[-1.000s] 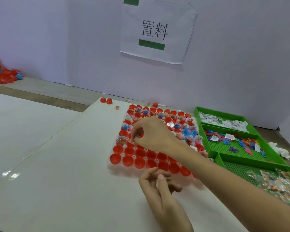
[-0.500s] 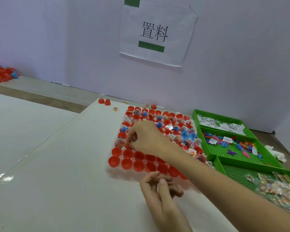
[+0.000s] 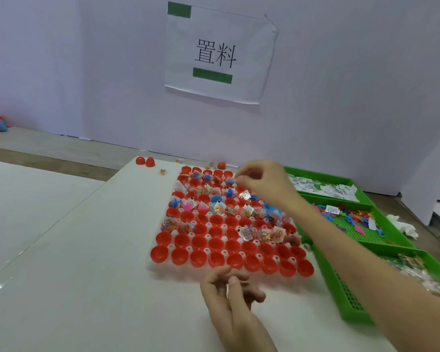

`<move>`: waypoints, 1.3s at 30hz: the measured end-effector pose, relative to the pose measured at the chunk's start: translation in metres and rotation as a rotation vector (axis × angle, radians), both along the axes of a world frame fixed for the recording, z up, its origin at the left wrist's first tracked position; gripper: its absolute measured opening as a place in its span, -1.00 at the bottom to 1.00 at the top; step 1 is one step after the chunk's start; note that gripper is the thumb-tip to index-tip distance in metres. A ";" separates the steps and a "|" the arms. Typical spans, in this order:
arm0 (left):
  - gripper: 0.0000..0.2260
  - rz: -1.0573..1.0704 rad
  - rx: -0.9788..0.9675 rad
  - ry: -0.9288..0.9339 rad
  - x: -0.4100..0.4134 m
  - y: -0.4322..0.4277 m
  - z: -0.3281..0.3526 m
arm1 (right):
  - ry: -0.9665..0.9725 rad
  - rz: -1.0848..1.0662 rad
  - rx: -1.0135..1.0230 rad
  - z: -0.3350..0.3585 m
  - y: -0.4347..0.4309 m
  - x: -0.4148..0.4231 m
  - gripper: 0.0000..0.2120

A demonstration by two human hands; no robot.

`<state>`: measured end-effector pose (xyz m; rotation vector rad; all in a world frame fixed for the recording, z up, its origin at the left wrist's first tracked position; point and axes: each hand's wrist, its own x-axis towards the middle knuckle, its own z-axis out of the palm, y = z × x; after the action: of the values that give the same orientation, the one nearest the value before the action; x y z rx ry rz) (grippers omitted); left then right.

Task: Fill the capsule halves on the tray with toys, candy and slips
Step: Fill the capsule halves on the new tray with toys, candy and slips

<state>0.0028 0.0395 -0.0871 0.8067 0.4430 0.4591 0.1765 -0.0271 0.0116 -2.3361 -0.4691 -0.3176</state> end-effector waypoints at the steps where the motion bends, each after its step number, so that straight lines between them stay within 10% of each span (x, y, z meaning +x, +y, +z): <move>1: -0.73 -0.014 -0.004 0.022 0.002 0.004 0.003 | -0.017 -0.105 -0.005 0.001 -0.021 0.008 -0.90; 8: -0.73 -0.014 0.042 -0.009 -0.005 0.001 0.011 | 0.274 -0.416 -0.418 -0.036 -0.141 0.030 -0.81; 21: -0.74 -0.170 0.047 -0.019 -0.009 -0.005 0.015 | 0.067 -0.401 -0.050 -0.038 -0.169 -0.005 -0.91; 27: -0.76 -0.257 0.083 -0.011 -0.009 -0.005 0.017 | 0.290 -0.363 -0.270 -0.048 -0.169 -0.019 -0.80; 39: -0.75 -0.327 0.169 -0.006 -0.008 -0.006 0.015 | 0.110 -0.465 -0.077 -0.046 -0.179 -0.035 -0.82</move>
<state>-0.0050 0.0331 -0.0720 1.0203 0.2616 0.1958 0.1419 -0.2062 -0.0341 -2.5049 0.1244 -0.3884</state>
